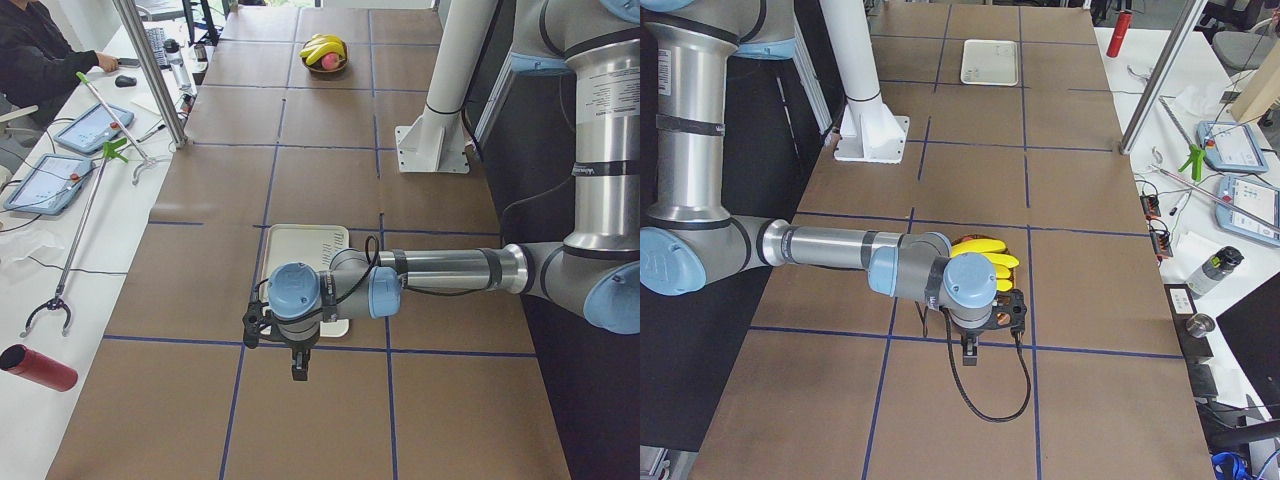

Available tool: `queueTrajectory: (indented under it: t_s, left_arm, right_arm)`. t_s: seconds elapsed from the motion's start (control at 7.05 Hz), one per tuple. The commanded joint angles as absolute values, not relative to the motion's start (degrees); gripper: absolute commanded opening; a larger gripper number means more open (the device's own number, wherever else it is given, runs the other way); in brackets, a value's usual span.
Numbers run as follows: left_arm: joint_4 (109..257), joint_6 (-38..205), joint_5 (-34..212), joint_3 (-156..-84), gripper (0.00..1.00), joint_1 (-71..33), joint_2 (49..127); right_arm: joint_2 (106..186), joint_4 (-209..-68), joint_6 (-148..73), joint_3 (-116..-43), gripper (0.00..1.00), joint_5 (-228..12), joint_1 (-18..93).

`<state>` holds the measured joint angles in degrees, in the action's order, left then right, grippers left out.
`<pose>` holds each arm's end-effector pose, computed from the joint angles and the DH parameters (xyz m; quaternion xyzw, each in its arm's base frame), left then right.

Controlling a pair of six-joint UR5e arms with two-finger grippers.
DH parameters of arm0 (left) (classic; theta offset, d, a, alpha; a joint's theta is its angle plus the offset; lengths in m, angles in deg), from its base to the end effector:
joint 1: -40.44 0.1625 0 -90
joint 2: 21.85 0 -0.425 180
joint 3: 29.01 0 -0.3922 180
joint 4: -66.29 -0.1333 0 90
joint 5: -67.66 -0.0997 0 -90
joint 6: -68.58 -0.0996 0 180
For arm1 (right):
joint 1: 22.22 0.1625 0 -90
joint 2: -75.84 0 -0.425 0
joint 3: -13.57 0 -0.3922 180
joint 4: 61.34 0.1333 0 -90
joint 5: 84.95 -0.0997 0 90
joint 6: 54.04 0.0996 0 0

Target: Transfer all bananas from basket to plate

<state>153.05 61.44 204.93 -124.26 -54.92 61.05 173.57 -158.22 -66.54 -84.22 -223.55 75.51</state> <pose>-0.1003 -0.4253 0.6731 0.0032 0.4026 -0.0036 0.9154 0.1154 -0.4145 0.6605 0.0188 -0.4139 -0.0134 0.9100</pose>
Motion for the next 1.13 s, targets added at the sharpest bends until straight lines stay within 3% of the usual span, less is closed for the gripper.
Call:
queueTrajectory:
  t_s: [0.0,0.71,0.99]
  left_arm:
    - [153.1,61.5,204.9,-124.3,1.00,-54.9,61.0]
    - [153.2,61.2,204.9,-124.5,1.00,-54.9,61.0]
    - [153.2,61.2,204.9,-124.5,1.00,-54.9,61.1]
  right_arm:
    - [173.6,-158.2,-66.5,-84.3,1.00,-223.6,75.5]
    - [173.1,-158.1,-66.5,-85.4,1.00,-224.0,75.5]
    - [172.8,-158.1,-66.3,-90.3,1.00,-223.9,74.2]
